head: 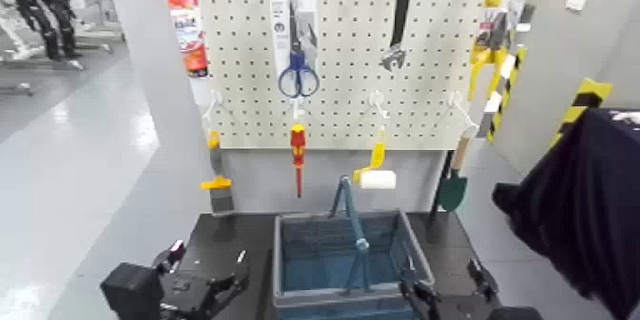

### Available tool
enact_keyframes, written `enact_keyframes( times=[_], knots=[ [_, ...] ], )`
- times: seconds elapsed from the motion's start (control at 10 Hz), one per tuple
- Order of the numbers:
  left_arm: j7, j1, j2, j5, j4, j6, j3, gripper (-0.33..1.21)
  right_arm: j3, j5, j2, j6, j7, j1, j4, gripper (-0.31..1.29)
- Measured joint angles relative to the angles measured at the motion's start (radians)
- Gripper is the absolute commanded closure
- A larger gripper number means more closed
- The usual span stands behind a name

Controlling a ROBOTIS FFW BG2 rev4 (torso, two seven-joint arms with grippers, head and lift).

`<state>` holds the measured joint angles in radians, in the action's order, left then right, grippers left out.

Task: Grasp the handle of the crate.

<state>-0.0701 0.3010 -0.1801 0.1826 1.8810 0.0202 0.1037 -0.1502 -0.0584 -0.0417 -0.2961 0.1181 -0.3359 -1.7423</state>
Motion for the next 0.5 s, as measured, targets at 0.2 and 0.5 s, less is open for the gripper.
enact_keyframes(
  times=[0.2,0.5],
  knots=[
    [-0.002,-0.005,-0.001,0.001,-0.004,0.0,0.001,0.08,0.0,0.0,-0.001,0.0,0.0,0.0,0.001,0.14],
    [-0.022,-0.021,-0.002,0.024,-0.014,-0.009,0.004,0.08,-0.001,0.0,-0.003,-0.001,-0.001,0.001,0.003,0.14]
  ],
)
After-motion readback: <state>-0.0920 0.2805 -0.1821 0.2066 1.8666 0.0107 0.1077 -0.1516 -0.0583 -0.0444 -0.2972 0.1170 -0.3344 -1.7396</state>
